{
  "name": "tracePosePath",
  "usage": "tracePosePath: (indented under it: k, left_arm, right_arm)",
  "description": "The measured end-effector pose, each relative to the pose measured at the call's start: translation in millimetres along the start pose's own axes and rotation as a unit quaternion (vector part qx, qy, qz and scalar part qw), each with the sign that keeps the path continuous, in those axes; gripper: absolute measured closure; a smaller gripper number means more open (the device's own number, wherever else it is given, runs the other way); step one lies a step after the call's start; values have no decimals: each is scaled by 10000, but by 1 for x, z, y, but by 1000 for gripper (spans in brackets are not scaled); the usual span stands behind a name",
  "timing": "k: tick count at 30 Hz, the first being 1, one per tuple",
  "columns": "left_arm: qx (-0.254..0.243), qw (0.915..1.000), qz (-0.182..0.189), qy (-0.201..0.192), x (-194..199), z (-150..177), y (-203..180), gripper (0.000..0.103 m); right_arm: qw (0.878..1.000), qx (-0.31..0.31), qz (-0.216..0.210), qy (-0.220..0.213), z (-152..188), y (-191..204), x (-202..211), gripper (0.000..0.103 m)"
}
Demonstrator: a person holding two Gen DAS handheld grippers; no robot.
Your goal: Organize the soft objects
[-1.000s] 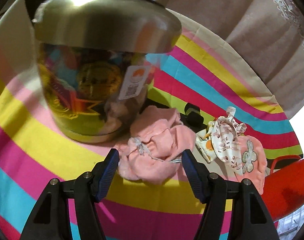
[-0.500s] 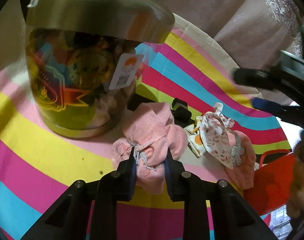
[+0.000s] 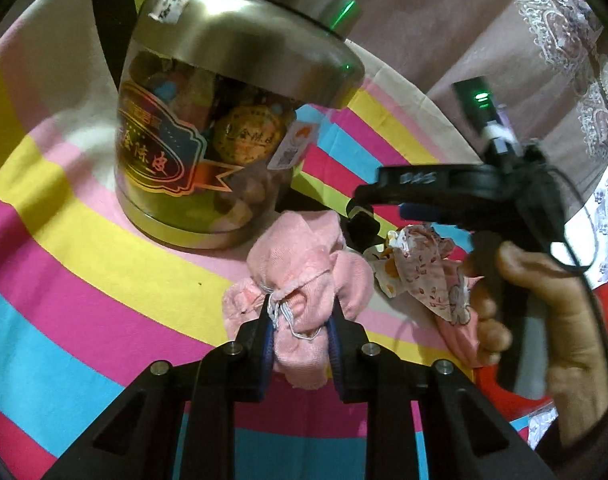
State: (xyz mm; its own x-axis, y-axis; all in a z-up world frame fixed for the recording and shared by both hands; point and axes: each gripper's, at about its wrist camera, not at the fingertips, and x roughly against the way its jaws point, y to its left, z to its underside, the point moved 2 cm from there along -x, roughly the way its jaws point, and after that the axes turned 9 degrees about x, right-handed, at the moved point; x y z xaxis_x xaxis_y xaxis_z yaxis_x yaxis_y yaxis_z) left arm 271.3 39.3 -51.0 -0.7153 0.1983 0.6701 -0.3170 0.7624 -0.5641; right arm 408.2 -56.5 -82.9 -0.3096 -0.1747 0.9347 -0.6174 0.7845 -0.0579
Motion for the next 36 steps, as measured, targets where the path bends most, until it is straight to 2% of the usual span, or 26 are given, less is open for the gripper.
tracePosePath:
  k: [5, 6, 8, 9, 15, 20, 24, 32, 36]
  left_arm:
    - [-39, 10000, 3, -12, 2, 0, -1, 79]
    - [-39, 10000, 2, -11, 2, -1, -1, 79]
    - [-29, 10000, -1, -14, 2, -1, -1, 79]
    - [-27, 10000, -3, -19, 2, -1, -1, 79]
    - [-17, 10000, -29, -51, 5, -3, -2, 79]
    - [-23, 9999, -50, -112, 10, 0, -2, 79]
    - [-56, 9998, -93, -164, 17, 3, -3, 79]
    - [-234, 9993, -142, -263, 30, 11, -15, 79]
    - [-411, 9987, -133, -279, 42, 18, -27, 79]
  right_arm:
    - [9998, 41, 43, 200, -1, 3, -19, 46]
    - [9997, 58, 46, 219, -1, 4, -21, 50]
    - [9995, 80, 129, 267, 1, 4, -25, 66]
    - [9994, 90, 214, 272, 1, 4, -26, 68]
    - [9995, 13, 307, -4, 6, -1, -14, 70]
    - [9975, 18, 394, -585, 18, 2, 29, 70]
    - [9943, -58, 300, -1022, 32, 2, 67, 70]
    - [9896, -324, 247, -1378, 89, 10, 112, 70]
    - [9876, -408, 430, -1452, 120, 16, 134, 70]
